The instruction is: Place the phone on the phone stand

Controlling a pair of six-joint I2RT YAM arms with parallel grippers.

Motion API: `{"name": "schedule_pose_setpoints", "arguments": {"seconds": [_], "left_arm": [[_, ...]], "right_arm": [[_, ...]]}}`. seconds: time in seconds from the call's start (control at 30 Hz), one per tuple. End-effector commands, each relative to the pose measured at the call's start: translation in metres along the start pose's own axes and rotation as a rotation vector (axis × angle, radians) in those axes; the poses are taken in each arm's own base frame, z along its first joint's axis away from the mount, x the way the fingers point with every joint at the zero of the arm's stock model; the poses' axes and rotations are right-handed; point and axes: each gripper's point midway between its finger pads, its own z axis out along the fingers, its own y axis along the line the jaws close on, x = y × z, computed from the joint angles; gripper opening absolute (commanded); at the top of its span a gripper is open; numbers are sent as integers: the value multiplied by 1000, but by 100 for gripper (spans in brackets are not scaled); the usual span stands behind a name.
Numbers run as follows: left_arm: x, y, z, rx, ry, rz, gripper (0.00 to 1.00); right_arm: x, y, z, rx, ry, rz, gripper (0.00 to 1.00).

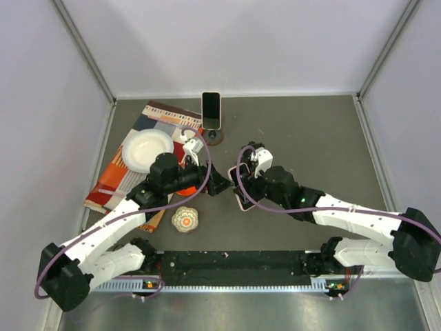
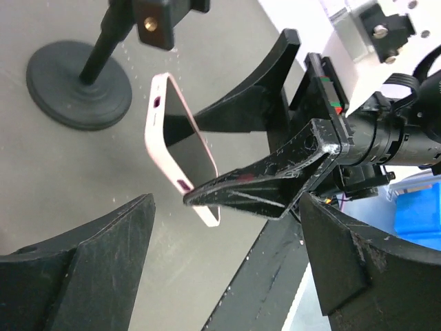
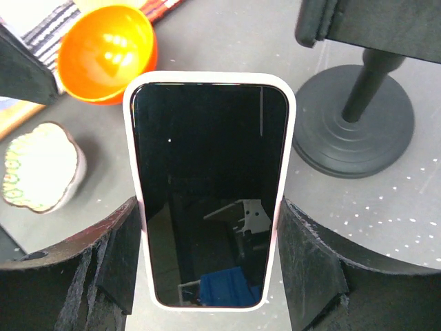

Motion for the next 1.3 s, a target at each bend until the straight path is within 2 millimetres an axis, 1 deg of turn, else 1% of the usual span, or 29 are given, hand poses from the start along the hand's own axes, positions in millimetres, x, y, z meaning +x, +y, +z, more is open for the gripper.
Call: {"name": "schedule_pose_setpoints", "arguments": {"seconds": [0.0,0.07,0.13,0.27,0.43,0.5,0.53,0.67,0.73,0.8,0.83,0.97,1.0,1.03,1.1,1.13,1.17,1.2,1.23,1.27], "left_arm": [[-23,-12,5,39,-147,54,88],[-24,-11,8,32,-145,53,84],[-19,-3,12,-3,-123,50,84],[-18,7,17,-54,-107,32,83],[-16,12,24,-69,-91,13,75],[-20,9,24,-57,-106,17,72],[-22,7,25,-46,-113,21,66],[-27,-4,30,7,-103,13,61],[-23,-3,35,11,-78,-7,59],[-21,-3,38,17,-69,-24,55],[-23,-5,39,29,-78,-20,52],[-26,-4,39,25,-91,-12,40],[-26,-6,39,33,-89,0,28],[-27,-7,38,34,-87,7,21],[-26,-5,36,19,-81,28,0],[-26,-3,36,8,-81,36,0],[-25,-3,32,3,-74,46,0],[-25,-2,30,-4,-74,77,0],[-25,2,28,-25,-77,88,0],[-24,2,23,-39,-76,102,0]], "right_arm": [[-72,35,-14,-149,-202,133,0],[-75,36,-16,-154,-208,144,0],[-77,37,-18,-165,-220,156,0],[-80,42,-24,-198,-238,162,0],[-87,45,-29,-219,-256,162,0],[-87,49,-31,-239,-251,156,0],[-87,50,-32,-242,-250,154,0],[-85,50,-35,-251,-254,151,0],[-86,50,-36,-253,-256,150,0],[-87,51,-35,-254,-253,143,0],[-90,53,-36,-262,-257,141,0],[-94,60,-37,-285,-253,132,0],[-94,61,-38,-289,-250,132,0],[-96,63,-39,-293,-253,132,0],[-95,65,-38,-297,-242,129,0],[-92,64,-38,-294,-231,129,5],[-89,67,-38,-314,-216,122,13],[-83,68,-35,-317,-192,110,34],[-79,69,-34,-319,-162,94,45],[-74,72,-33,-338,-132,52,53]]}}
